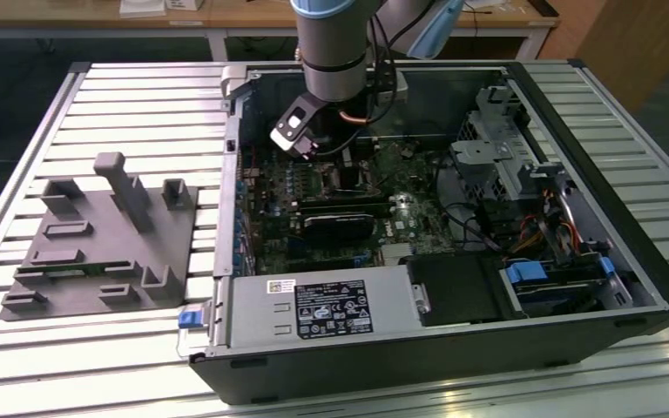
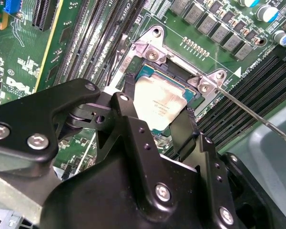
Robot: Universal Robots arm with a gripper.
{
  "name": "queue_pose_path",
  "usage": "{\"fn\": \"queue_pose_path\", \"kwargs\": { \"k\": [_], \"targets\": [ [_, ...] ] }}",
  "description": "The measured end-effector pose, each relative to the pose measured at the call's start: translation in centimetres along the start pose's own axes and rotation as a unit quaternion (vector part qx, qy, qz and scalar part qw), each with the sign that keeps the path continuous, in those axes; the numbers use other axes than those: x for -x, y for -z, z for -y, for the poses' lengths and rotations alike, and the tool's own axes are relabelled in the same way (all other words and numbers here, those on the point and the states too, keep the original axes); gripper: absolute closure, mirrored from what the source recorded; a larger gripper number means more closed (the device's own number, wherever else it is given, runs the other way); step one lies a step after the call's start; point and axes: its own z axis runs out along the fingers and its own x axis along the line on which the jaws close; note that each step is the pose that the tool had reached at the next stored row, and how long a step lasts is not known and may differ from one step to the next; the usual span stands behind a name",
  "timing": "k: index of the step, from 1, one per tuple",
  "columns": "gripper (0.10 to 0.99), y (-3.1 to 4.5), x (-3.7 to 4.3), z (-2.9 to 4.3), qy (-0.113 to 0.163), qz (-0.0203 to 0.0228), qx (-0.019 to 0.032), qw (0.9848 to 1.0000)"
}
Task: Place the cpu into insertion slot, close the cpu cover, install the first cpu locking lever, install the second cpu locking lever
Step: 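Place the cpu into insertion slot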
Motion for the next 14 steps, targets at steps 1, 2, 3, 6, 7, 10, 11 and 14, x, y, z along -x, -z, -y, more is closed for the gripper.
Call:
{"fn": "queue_pose_path", "kwargs": {
  "k": [1, 2, 3, 6, 7, 10, 11, 14],
  "targets": [
    [0.549, 0.0, 0.0, 0.0, 0.0, 0.0, 0.0, 1.0],
    [0.549, 0.0, 0.0, 0.0, 0.0, 0.0, 0.0, 1.0],
    [0.549, 0.0, 0.0, 0.0, 0.0, 0.0, 0.0, 1.0],
    [0.549, 0.0, 0.0, 0.01, 0.0, 0.0, 0.0, 1.0],
    [0.549, 0.0, 0.0, 0.0, 0.0, 0.0, -0.0001, 1.0],
    [0.549, 0.0, 0.0, -0.01, 0.0, 0.0, -0.0001, 1.0],
    [0.549, 0.0, 0.0, -0.01, 0.0, 0.0, 0.0, 1.0],
    [0.549, 0.0, 0.0, -0.01, 0.0, 0.0, -0.0001, 1.0]
  ]
}}
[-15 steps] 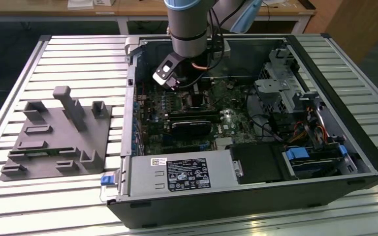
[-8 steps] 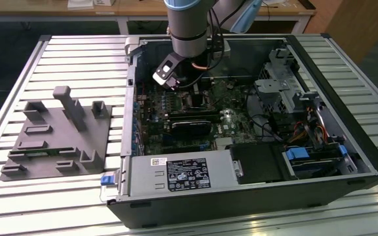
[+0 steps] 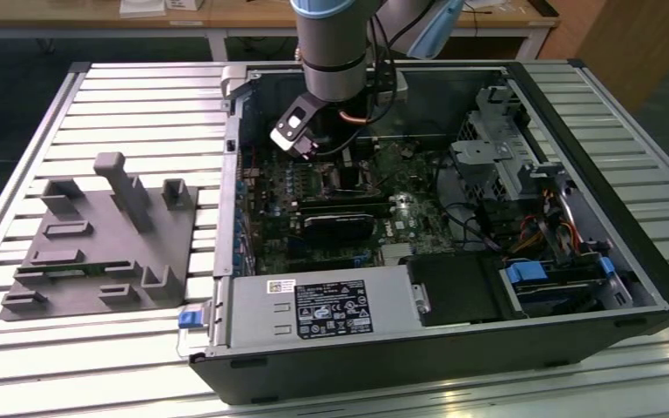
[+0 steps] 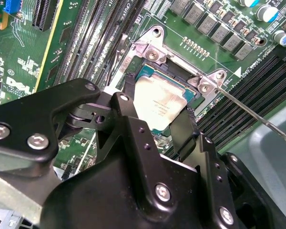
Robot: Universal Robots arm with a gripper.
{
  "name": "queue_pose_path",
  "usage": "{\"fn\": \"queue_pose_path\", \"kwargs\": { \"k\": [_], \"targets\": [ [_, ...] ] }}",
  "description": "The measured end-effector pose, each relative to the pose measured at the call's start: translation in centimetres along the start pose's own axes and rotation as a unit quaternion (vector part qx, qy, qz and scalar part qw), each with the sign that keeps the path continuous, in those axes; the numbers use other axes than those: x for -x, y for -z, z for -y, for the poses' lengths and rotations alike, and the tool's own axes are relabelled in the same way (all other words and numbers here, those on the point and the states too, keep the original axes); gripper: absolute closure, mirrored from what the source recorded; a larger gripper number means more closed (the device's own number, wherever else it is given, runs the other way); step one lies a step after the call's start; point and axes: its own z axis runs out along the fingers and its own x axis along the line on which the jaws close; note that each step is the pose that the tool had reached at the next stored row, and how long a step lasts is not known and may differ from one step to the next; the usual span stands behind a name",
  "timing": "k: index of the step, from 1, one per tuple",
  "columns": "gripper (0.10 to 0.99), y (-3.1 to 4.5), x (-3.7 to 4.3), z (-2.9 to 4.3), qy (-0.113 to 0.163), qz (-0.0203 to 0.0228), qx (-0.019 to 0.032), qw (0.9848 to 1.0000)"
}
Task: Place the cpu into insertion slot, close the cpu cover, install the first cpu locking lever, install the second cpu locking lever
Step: 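Place the cpu into insertion slot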
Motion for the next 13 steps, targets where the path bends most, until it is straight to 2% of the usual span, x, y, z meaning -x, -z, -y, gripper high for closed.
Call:
{"fn": "queue_pose_path", "kwargs": {
  "k": [2, 3, 8, 13],
  "targets": [
    [0.537, -0.01, 0.0, 0.0, 0.0, -0.0001, 0.0001, 1.0],
    [0.475, -0.01, 0.0, 0.0, 0.0, -0.0001, 0.0001, 1.0],
    [0.475, 0.11, 0.0, -0.02, 0.0, 0.0001, -0.0001, 1.0],
    [0.475, 0.86, 0.0, -0.12, 0.0, 0.0, 0.0, 1.0]
  ]
}}
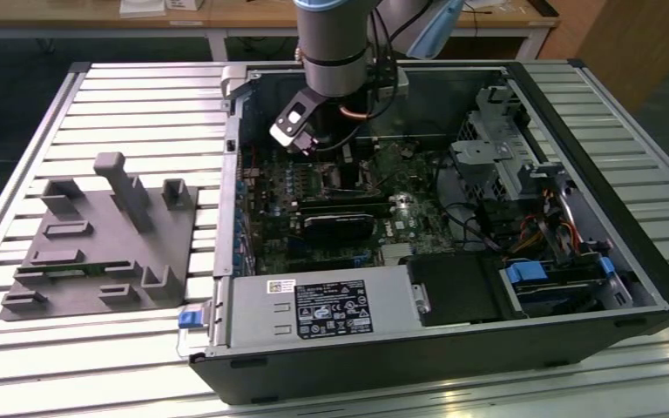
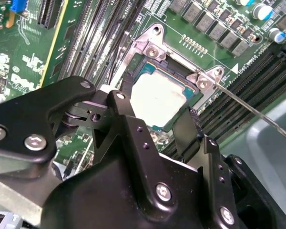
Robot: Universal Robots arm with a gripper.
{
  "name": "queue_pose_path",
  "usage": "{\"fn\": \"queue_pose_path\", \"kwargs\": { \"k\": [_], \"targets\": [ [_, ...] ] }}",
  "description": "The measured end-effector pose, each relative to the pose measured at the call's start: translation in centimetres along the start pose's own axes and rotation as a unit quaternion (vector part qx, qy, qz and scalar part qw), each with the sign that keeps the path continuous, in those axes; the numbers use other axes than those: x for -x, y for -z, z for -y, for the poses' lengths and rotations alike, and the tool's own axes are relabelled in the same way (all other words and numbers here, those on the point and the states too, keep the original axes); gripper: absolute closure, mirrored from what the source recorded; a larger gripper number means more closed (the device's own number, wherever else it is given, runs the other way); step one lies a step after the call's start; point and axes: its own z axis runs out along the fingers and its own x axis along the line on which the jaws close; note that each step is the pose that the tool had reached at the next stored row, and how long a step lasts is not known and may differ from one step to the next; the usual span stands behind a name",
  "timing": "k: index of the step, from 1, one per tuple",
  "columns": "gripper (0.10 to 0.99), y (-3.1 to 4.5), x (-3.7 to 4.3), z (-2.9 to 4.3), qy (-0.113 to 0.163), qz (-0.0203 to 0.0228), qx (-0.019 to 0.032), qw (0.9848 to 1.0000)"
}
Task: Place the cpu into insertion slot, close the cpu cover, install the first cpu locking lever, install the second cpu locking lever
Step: 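Place the cpu into insertion slot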
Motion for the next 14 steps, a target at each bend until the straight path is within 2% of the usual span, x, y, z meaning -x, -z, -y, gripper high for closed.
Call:
{"fn": "queue_pose_path", "kwargs": {
  "k": [3, 10, 11, 12, 14],
  "targets": [
    [0.475, 0.42, 0.0, -0.06, 0.0, 0.0, 0.0, 1.0],
    [0.486, 0.46, 0.0, -0.07, 0.0, -0.0001, 0.0, 1.0],
    [0.553, 0.47, 0.0, -0.07, 0.0, 0.0, 0.0, 1.0],
    [0.553, 0.48, 0.0, -0.07, 0.0, -0.0001, 0.0, 1.0],
    [0.675, 0.49, 0.0, -0.07, 0.0, -0.0001, 0.0, 1.0]
  ]
}}
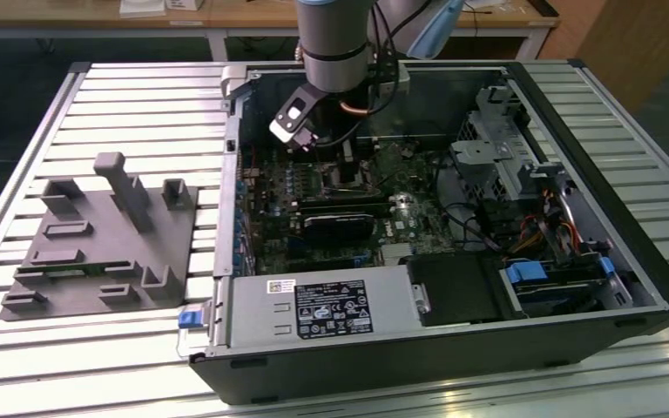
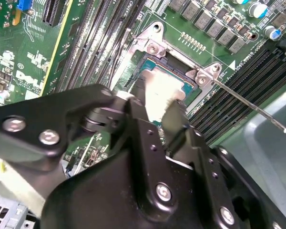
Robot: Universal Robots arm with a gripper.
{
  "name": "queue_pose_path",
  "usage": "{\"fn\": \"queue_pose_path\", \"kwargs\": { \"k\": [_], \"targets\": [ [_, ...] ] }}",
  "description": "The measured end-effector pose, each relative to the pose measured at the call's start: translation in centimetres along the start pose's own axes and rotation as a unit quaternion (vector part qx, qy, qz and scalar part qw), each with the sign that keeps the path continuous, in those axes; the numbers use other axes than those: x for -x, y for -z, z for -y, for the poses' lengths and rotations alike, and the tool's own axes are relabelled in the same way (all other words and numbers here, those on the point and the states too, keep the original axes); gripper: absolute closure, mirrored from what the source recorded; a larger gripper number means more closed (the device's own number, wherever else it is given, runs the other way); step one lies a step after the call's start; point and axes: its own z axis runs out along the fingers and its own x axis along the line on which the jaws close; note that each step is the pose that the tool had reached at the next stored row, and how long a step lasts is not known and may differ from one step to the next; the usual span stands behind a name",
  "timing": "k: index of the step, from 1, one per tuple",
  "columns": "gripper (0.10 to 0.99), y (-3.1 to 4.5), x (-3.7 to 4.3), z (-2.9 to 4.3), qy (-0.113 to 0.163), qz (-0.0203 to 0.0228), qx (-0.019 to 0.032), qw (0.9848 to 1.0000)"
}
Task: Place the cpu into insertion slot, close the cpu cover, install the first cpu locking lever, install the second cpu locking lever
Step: 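Place the cpu into insertion slot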
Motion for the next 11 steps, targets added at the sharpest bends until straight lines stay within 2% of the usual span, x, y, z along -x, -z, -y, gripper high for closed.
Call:
{"fn": "queue_pose_path", "kwargs": {
  "k": [1, 3, 4, 6, 8, 9, 11],
  "targets": [
    [0.675, 0.01, 0.0, 0.0, 0.0, 0.0, 0.0, 1.0],
    [0.792, 0.02, 0.0, 0.0, 0.0, 0.0, 0.0, 1.0],
    [0.792, 0.03, 0.0, 0.0, 0.0, 0.0, 0.0, 1.0],
    [0.91, 0.04, 0.0, -0.01, 0.0, 0.0, 0.0, 1.0],
    [0.91, 0.06, 0.0, -0.01, 0.0, 0.0, 0.0, 1.0],
    [0.973, 0.07, 0.0, -0.01, 0.0, 0.0, 0.0, 1.0],
    [0.973, 0.08, 0.0, -0.01, 0.0, 0.0, -0.0001, 1.0]
  ]
}}
